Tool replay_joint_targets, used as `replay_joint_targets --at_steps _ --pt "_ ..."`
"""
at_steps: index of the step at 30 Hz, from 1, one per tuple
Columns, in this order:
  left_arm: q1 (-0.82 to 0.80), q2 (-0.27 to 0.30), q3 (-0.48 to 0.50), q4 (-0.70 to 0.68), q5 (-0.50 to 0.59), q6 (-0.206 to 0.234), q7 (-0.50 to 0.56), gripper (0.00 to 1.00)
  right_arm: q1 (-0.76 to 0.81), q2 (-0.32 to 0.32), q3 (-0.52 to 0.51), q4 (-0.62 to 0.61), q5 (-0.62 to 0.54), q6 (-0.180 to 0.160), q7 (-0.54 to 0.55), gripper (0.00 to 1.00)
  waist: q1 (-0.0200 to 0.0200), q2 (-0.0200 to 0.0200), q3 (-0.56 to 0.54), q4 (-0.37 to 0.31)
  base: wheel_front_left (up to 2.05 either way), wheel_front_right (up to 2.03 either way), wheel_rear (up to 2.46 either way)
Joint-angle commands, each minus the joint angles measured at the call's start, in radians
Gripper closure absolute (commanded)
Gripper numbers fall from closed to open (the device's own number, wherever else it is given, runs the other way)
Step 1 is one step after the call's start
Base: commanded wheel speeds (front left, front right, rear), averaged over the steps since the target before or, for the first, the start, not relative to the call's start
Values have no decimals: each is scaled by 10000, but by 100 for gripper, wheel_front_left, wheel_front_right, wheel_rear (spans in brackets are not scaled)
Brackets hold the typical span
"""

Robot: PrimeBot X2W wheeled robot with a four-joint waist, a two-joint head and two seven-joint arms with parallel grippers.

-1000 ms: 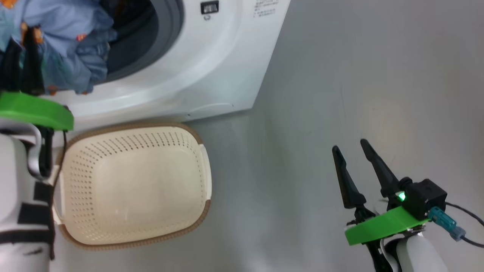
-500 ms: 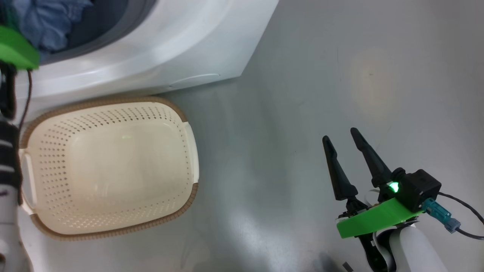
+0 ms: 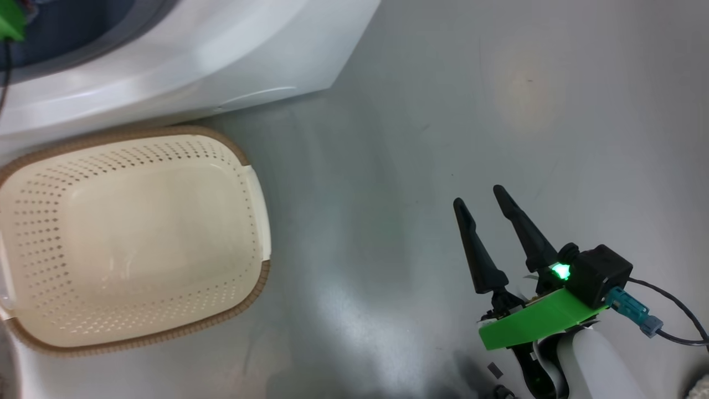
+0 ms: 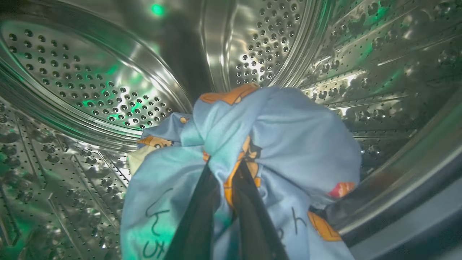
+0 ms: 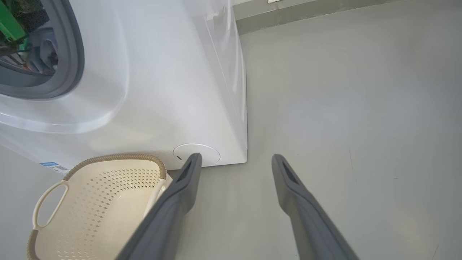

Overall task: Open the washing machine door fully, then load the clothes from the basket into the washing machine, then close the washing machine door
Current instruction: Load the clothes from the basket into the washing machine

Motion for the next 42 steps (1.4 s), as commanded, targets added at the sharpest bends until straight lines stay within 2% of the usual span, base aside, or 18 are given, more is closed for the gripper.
replay_joint_targets --at_steps 1,10,18,21,27,42 --pt "-270 593 77 -104 38 -11 0 100 211 -6 291 -200 81 16 -48 0 0 0 124 -133 0 0 0" --pt "-1143 970 -88 -37 170 87 -265 100 367 -6 540 -236 199 16 -48 0 0 0 389 -273 0 0 0" --pt "-683 1040 166 -2998 207 425 -297 100 230 -6 655 -254 260 16 -48 0 0 0 638 -258 0 0 0" --pt "-233 1050 255 -3194 177 446 -298 100 213 -6 673 -199 266 16 -48 0 0 0 612 -253 0 0 0" --pt "12 1006 320 -2137 13 385 -299 100 180 -6 694 -126 284 16 -48 0 0 0 584 -254 0 0 0" --pt "-856 789 25 828 -449 52 -32 100 132 -6 690 11 292 16 -48 0 0 0 336 -180 0 0 0"
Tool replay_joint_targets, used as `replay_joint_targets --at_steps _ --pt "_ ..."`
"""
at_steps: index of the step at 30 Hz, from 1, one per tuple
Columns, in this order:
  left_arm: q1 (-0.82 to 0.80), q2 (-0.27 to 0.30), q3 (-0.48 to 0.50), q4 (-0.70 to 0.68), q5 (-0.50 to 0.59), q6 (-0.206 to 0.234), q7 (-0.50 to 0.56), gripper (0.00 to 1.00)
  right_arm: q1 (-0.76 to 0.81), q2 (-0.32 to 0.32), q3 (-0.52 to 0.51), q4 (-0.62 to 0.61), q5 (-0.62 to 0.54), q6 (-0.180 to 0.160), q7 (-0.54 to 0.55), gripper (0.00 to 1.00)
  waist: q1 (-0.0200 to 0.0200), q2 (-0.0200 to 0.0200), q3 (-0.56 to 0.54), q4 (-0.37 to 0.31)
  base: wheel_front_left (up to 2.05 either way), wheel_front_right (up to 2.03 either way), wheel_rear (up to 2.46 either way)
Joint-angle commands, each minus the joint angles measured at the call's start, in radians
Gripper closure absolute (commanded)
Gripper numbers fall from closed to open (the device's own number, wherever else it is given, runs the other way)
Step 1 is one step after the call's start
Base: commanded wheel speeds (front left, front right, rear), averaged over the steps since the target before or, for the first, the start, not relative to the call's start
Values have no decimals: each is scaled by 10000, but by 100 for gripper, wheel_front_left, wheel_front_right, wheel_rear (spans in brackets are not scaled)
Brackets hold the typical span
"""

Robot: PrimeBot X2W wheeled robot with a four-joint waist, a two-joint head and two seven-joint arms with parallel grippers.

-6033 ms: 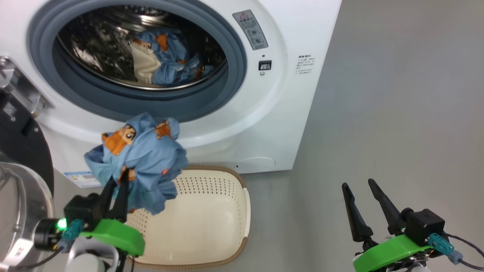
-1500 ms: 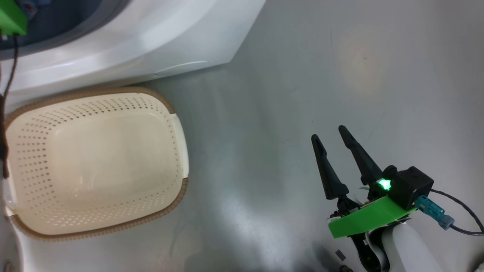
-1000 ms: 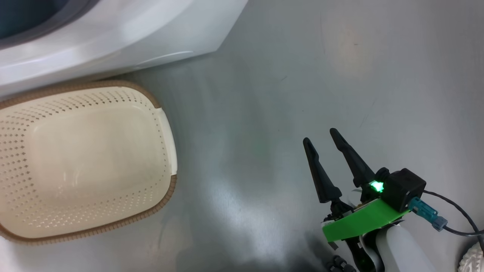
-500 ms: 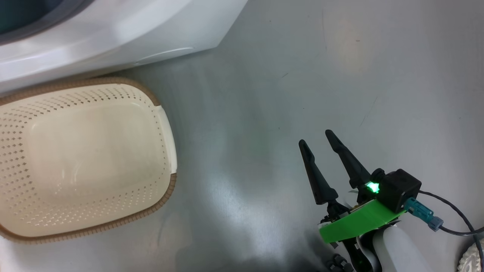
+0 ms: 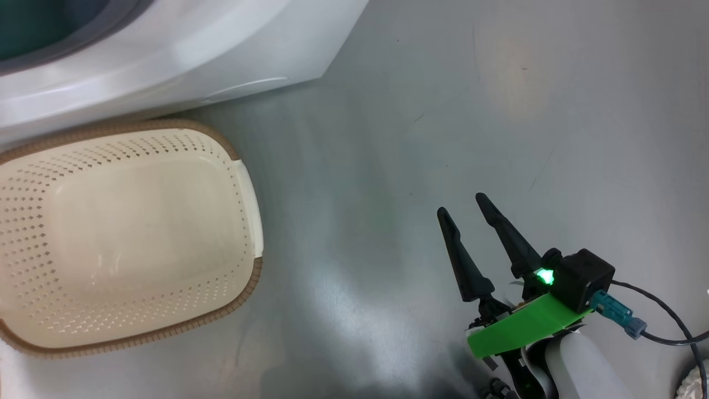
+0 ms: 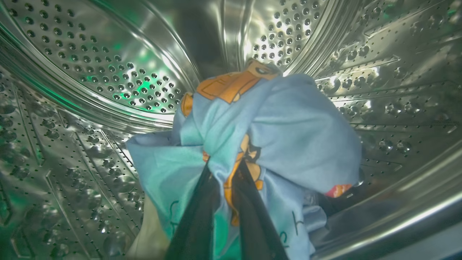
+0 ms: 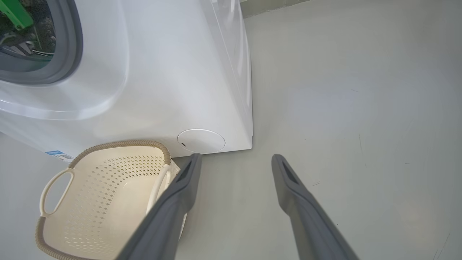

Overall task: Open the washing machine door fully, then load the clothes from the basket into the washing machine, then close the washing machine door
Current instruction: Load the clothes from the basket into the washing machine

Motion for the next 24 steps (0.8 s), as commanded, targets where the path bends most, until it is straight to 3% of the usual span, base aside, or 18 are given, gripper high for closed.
replay_joint_targets --at_steps 1,6,7,8,9,24 --pt "-195 420 30 -36 -49 -48 35 100 133 -8 212 -147 155 16 -48 0 0 0 -5 1 0 0 0" --pt "-403 401 -63 314 -98 -69 -55 100 125 -8 221 -132 152 16 -48 0 0 0 -54 -3 0 0 0" --pt "-438 395 -88 347 -100 -74 -78 86 116 -8 228 -128 160 16 -48 0 0 0 -65 -6 0 0 0" --pt "-460 396 -141 350 -70 -78 -106 52 112 -8 231 -121 168 16 -48 0 0 0 -83 -5 0 0 0" --pt "-467 381 -154 380 -88 -83 -126 0 111 -8 234 -111 174 16 -48 0 0 0 -109 -3 0 0 0" --pt "-169 -4 -278 413 -341 -70 -237 0 -5 -8 126 -42 165 16 -48 0 0 0 -471 142 0 0 0"
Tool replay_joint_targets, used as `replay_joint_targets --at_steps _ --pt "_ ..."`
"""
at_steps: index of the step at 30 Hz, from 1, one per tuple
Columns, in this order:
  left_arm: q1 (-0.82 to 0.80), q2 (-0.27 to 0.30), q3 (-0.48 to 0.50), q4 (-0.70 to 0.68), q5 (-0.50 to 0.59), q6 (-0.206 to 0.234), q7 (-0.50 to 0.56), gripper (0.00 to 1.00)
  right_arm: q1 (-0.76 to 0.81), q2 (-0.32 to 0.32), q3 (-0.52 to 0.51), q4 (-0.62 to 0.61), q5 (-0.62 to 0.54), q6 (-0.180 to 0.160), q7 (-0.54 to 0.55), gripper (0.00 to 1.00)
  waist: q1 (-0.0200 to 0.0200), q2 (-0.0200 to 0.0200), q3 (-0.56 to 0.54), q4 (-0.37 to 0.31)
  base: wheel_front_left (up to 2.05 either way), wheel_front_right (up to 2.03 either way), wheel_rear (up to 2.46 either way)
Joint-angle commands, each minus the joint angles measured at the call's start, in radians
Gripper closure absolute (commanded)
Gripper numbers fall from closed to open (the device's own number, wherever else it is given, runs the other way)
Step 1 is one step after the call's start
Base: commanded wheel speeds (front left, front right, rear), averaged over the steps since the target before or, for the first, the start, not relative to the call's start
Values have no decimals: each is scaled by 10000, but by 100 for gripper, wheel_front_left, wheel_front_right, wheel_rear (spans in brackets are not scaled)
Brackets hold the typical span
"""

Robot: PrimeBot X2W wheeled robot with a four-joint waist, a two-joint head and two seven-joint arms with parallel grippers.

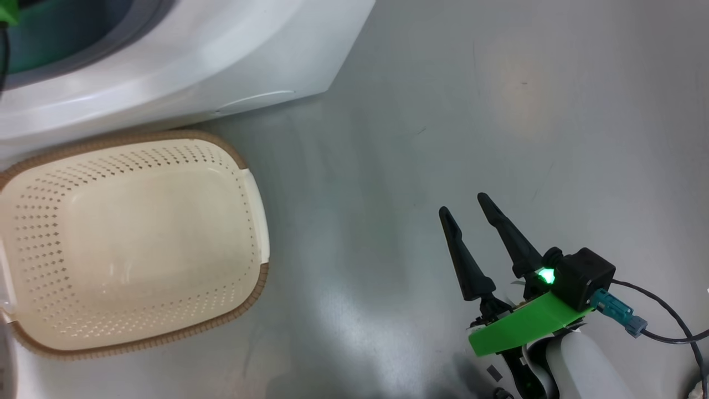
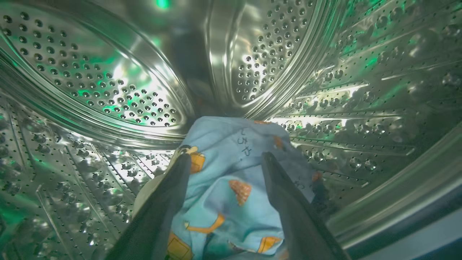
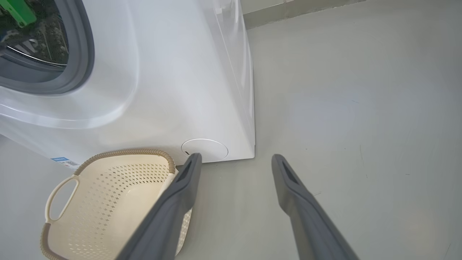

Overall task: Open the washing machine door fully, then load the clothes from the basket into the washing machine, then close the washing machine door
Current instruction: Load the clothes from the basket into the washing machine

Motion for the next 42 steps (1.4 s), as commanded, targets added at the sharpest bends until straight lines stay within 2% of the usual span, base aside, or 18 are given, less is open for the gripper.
replay_joint_targets --at_steps 1,18,31,42 --pt "209 369 53 -376 -99 31 -58 0 8 -6 164 -140 149 16 -48 0 0 0 -72 66 0 0 0" --pt "1854 -61 201 -1433 -357 110 -62 0 -59 -6 -160 141 -4 16 -48 0 0 0 -1118 504 0 0 0" --pt "3293 -414 271 -2218 -446 135 -62 0 12 -6 -362 534 -277 16 -48 0 0 0 -2430 1038 0 0 0" --pt "4939 -651 303 -3582 -357 238 -62 0 450 -6 -605 725 -432 16 -48 0 0 0 -3523 1440 0 0 0"
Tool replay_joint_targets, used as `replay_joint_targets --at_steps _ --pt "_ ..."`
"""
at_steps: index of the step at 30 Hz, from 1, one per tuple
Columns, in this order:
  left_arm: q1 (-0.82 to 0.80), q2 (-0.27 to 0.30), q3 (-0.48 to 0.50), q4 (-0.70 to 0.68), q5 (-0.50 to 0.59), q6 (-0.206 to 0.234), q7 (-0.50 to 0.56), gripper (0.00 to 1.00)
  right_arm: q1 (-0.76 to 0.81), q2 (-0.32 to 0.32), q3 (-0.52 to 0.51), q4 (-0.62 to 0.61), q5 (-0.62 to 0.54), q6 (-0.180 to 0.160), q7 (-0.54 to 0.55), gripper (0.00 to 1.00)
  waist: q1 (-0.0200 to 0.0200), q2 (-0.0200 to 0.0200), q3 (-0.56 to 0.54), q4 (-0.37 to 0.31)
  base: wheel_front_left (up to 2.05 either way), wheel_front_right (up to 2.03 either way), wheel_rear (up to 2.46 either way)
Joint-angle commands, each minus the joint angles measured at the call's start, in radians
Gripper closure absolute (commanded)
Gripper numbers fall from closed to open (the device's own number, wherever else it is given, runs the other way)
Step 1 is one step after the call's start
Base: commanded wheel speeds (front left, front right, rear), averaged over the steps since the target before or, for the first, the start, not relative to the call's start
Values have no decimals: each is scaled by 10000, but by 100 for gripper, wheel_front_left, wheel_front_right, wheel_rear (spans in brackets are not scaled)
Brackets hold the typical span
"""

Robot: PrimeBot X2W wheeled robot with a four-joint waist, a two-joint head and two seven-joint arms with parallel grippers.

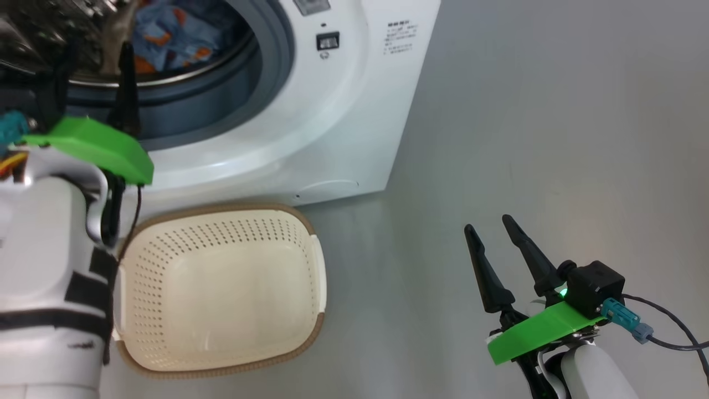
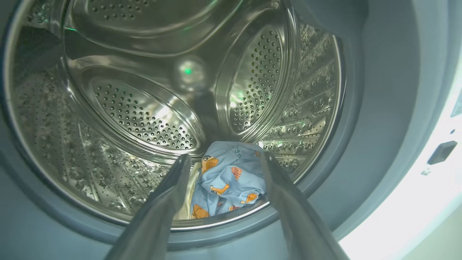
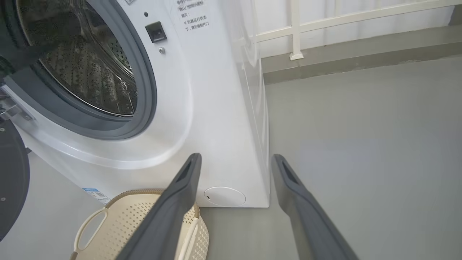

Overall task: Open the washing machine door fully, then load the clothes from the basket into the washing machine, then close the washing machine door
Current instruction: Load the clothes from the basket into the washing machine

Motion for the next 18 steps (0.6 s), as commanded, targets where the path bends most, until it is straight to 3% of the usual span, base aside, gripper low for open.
replay_joint_targets --at_steps 1,18 --pt "245 344 278 -427 -17 68 -60 0 181 19 208 -185 -132 16 -48 0 0 -1 -402 201 0 0 0" --pt "2881 297 813 -2998 6 444 -61 0 757 19 -129 -321 -253 16 -48 0 0 -1 -1483 490 0 0 0"
